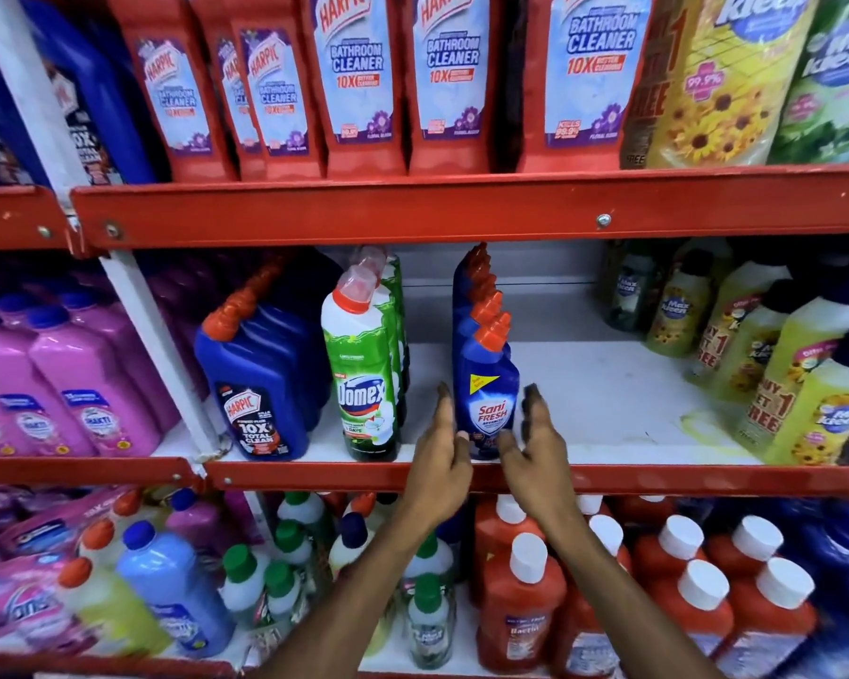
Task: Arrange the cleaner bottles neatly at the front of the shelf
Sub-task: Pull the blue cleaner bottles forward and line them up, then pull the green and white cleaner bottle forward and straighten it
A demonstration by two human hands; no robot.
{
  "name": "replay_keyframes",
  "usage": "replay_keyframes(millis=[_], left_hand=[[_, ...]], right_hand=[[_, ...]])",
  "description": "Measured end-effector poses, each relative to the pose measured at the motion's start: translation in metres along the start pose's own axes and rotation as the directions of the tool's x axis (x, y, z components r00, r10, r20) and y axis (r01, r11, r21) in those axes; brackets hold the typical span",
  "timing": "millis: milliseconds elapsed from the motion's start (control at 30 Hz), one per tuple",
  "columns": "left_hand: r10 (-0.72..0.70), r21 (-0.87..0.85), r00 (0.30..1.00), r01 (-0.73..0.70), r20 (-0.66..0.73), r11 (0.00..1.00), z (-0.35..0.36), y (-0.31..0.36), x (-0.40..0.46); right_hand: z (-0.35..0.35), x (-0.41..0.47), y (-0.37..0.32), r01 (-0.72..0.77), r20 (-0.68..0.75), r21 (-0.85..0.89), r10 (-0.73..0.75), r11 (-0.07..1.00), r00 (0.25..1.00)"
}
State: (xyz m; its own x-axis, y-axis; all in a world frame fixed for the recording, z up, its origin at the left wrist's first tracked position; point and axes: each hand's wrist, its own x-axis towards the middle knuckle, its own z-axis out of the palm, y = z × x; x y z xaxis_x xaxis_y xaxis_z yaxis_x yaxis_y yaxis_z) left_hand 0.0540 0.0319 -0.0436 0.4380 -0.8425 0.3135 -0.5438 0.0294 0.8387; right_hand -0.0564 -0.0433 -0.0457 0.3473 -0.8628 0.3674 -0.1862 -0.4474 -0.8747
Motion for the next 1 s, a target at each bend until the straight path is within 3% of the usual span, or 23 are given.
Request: replay_keyframes(millis=[67, 133, 200, 267, 333, 400, 500, 700, 1000], left_hand=[[0.076, -0.034, 0.988, -0.081, -0.137, 0.996, -0.012, 0.0, -0.016], [0.172, -0.029, 0.92, -0.194, -0.351, 0.981, -0.03, -0.004, -0.035], [0.199, -0.003, 0.822, -0.237, -0.534, 0.971, -0.053, -0.012, -0.046], [0.155, -0.03, 0.811, -0.208, -0.565, 0.978, -0.075, -0.027, -0.042], [0.081, -0.042, 0.886, -0.113, -0.457, 0.993, -0.09, -0.047, -0.03], [0.013, -0.025, 0.95, -0.022, -0.313, 0.999, -0.101, -0.062, -0.017], [0.021, -0.019, 0.978, -0.026, -0.207, 0.999, -0.109, -0.073, -0.007], [0.099, -0.041, 0.965, -0.112, -0.244, 0.993, -0.105, -0.07, -0.008], [0.115, -0.015, 0.955, -0.124, -0.273, 0.992, -0.1, -0.067, -0.008]], right_hand=[[0.002, -0.014, -0.01, 0.05, -0.244, 0.043, -0.038, 0.998, 0.969], [0.008, -0.029, -0.025, 0.166, -0.465, 0.065, -0.118, 0.984, 0.877], [0.023, -0.042, -0.038, 0.256, -0.511, 0.023, -0.209, 0.966, 0.834], [0.049, -0.045, -0.048, 0.275, -0.365, 0.024, -0.248, 0.961, 0.898], [0.075, -0.041, -0.057, 0.25, -0.105, 0.053, -0.244, 0.967, 0.964], [0.094, -0.032, -0.061, 0.253, 0.094, 0.069, -0.258, 0.965, 0.962], [0.106, -0.021, -0.058, 0.239, 0.234, 0.045, -0.243, 0.97, 0.942], [0.104, -0.02, -0.05, 0.181, 0.197, -0.04, -0.169, 0.983, 0.966], [0.101, -0.016, -0.05, 0.191, 0.188, -0.075, -0.174, 0.979, 0.967]])
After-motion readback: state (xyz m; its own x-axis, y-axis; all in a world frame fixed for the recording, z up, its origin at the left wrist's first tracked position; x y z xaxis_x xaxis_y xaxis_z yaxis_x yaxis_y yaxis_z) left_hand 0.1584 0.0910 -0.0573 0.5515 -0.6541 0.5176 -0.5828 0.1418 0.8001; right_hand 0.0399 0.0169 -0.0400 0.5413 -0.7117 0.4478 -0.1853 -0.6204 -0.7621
